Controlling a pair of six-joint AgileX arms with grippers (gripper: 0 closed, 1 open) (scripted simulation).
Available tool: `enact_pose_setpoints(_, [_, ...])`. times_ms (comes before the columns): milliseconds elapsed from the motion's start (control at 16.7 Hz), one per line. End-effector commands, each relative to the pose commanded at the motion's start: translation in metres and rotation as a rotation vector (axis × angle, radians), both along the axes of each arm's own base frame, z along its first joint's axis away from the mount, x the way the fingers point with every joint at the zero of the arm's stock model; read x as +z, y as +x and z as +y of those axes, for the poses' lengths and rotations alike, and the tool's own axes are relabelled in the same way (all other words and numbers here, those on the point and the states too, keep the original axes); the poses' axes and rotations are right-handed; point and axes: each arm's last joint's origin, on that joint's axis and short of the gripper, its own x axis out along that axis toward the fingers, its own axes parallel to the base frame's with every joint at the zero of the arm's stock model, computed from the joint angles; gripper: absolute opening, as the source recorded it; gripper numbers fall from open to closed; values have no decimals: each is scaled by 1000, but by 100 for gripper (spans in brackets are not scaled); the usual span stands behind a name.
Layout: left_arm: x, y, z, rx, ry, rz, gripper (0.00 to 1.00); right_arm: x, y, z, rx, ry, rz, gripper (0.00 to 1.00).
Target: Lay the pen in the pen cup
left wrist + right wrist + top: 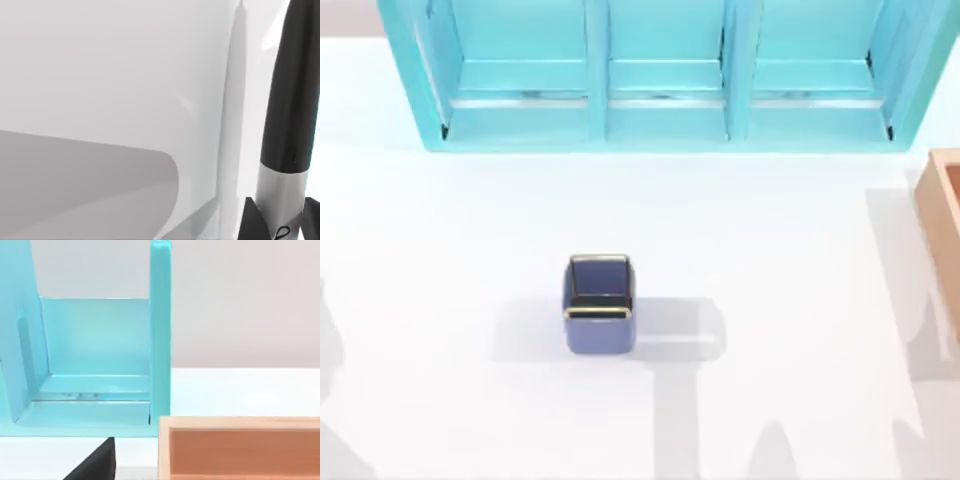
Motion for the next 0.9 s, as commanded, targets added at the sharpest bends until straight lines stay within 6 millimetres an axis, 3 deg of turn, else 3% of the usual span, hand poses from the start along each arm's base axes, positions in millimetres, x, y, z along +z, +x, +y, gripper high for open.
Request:
enact_pose_setpoints(180, [28, -20, 12, -2, 1, -2, 0, 0, 0, 0, 0, 0, 0, 100])
enact_pose_setpoints(360, [61, -54, 17, -4, -24, 28, 0, 0, 0, 0, 0, 0, 0, 100])
enact_pose_setpoints(660, [113, -116, 5, -3, -41, 43, 0, 0, 0, 0, 0, 0, 0, 100])
enact_pose_setpoints(900, [134, -142, -6, -2, -7, 15, 0, 0, 0, 0, 0, 0, 0, 100])
